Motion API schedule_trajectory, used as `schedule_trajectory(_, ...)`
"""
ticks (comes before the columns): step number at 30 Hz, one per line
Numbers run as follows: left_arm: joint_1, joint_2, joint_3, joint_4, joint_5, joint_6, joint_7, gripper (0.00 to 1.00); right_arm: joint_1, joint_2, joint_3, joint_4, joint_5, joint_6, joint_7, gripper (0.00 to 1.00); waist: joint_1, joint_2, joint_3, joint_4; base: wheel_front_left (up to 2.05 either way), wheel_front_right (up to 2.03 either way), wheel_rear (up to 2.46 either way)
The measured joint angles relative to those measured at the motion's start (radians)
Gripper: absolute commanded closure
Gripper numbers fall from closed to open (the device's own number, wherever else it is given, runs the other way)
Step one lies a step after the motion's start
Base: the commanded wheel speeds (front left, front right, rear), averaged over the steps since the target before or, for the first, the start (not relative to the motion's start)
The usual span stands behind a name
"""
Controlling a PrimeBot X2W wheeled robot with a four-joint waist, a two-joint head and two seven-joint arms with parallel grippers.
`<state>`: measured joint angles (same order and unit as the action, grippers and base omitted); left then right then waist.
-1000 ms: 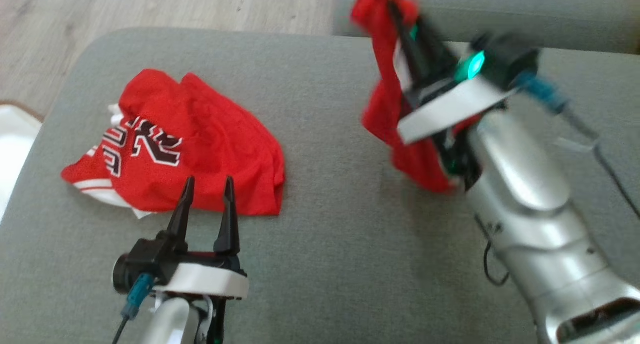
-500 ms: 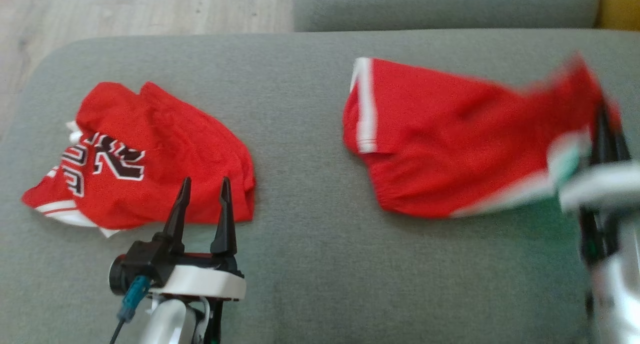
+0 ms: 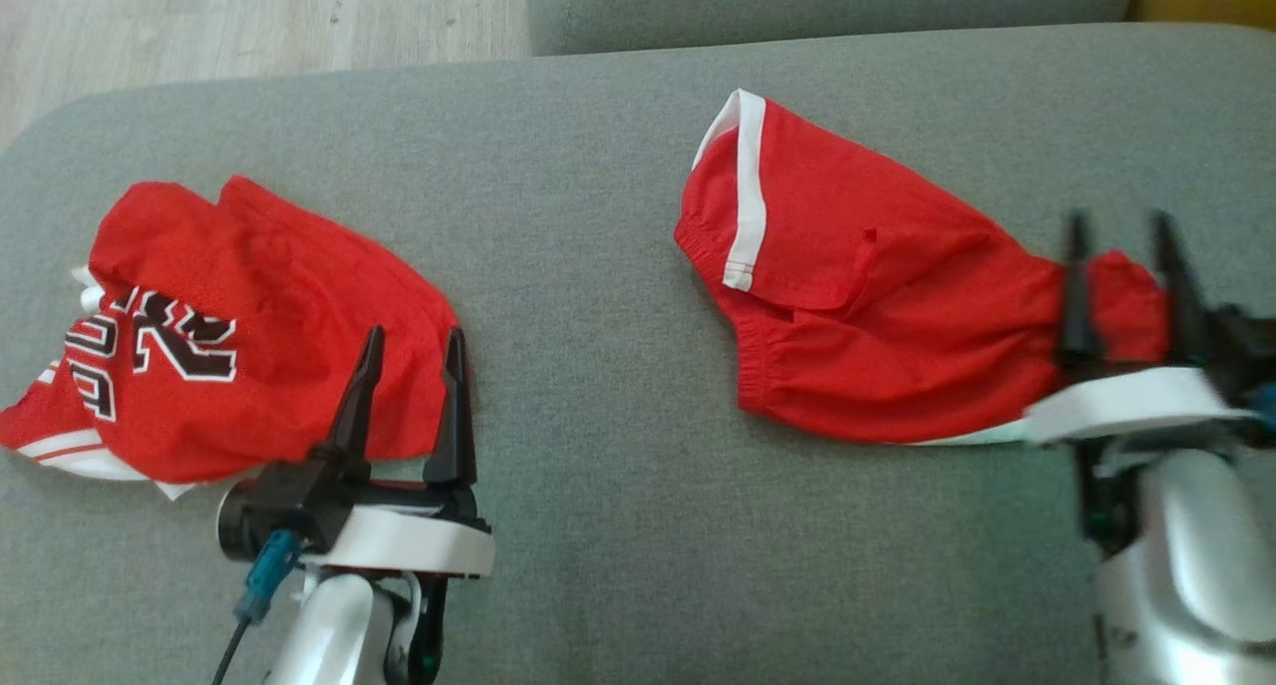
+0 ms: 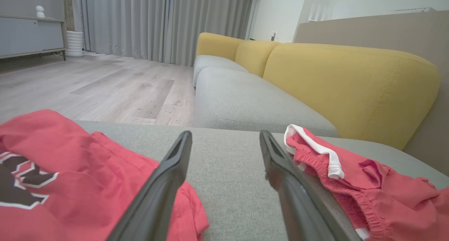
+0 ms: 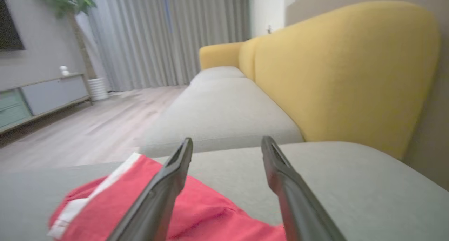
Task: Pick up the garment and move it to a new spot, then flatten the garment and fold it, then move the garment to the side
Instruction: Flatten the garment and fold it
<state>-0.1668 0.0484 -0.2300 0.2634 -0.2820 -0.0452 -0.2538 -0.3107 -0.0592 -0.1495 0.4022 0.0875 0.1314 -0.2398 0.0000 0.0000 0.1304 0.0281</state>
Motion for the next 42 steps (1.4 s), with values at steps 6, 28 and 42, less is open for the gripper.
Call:
schedule_trajectory(6,0.001,0.0,-0.008,-0.014,-0.001,0.0,0.0,0.0,0.122,0.009,0.188,-0.115,0.016,0.0,-0.008,0.0,0.0,0.0,-0.008,0.007,0.0,0.0,0.0)
schedule_trajectory(28,-0.024,-0.001,-0.069,-0.011,-0.045,0.006,0.0,0.0,-0.04,0.008,0.367,0.128,-0.139,0.0,0.023,0.0,0.0001,0.0,0.059,0.137,0.0,0.0,0.0)
schedule_trajectory(42,-0.033,-0.001,-0.092,0.0,-0.053,0.016,0.0,0.0,-0.135,0.005,0.309,0.301,-0.128,0.0,0.009,0.77,0.0,0.0,0.085,0.187,0.0,0.0,0.0)
